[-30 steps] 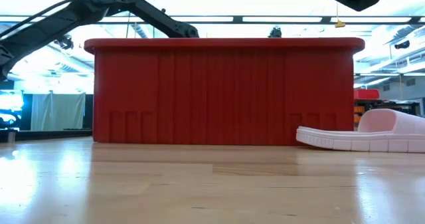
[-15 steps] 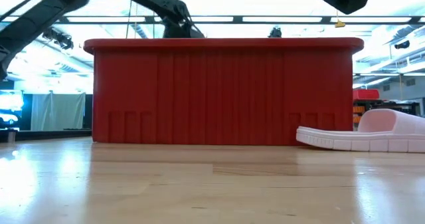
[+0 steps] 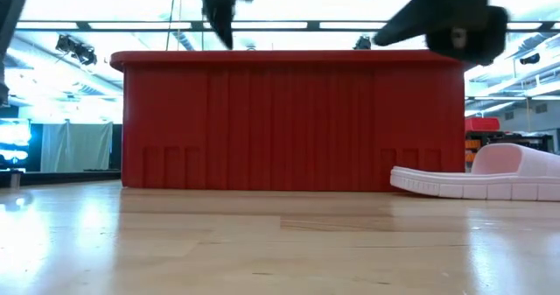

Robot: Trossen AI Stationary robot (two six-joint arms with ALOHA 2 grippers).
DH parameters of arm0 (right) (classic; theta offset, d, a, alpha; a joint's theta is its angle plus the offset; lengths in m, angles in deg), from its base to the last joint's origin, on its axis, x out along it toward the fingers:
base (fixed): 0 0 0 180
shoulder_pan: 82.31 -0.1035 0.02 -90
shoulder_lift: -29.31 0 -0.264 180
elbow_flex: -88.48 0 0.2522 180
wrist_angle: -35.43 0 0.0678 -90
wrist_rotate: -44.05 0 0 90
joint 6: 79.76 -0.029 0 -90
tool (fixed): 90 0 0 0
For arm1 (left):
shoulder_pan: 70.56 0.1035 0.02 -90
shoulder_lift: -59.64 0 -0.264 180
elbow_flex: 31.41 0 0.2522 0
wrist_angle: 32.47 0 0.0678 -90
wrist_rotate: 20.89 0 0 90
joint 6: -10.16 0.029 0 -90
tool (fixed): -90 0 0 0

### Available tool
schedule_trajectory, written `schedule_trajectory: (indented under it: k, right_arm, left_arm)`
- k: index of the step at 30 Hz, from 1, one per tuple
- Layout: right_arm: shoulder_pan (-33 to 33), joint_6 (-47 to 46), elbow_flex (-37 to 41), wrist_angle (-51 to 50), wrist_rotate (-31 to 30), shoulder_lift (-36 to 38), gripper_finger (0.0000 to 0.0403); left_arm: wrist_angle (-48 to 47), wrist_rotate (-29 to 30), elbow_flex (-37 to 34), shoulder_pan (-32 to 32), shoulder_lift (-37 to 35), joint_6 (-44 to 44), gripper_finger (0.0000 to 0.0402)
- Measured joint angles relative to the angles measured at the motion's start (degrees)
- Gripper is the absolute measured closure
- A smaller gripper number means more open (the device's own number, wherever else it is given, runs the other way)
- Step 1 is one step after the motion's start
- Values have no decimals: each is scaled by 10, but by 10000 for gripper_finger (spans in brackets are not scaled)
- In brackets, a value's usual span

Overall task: Pick and place slides into bin
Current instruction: Put the pink slipper into the red bin

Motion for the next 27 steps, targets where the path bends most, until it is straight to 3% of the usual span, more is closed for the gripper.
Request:
schedule_trajectory:
  k: [6, 11, 19, 24, 27]
  right_arm:
    - [-33, -66, 0, -10, 45, 5, 234]
    - [-73, -205, 0, -78, 47, 8, 234]
    - [-165, -521, 0, -271, 86, 8, 234]
    - [-211, -635, 0, -434, 76, 8, 234]
    - [-211, -642, 0, -529, 41, 9, 233]
  left_arm:
    - [77, -3, 1, -68, -89, -119, 237]
    - [98, -16, 1, -124, -129, -220, 239]
    - [96, -21, 1, -180, -131, -234, 240]
    - [97, -21, 0, -197, -118, -234, 239]
    - [97, -21, 0, -200, -113, -234, 240]
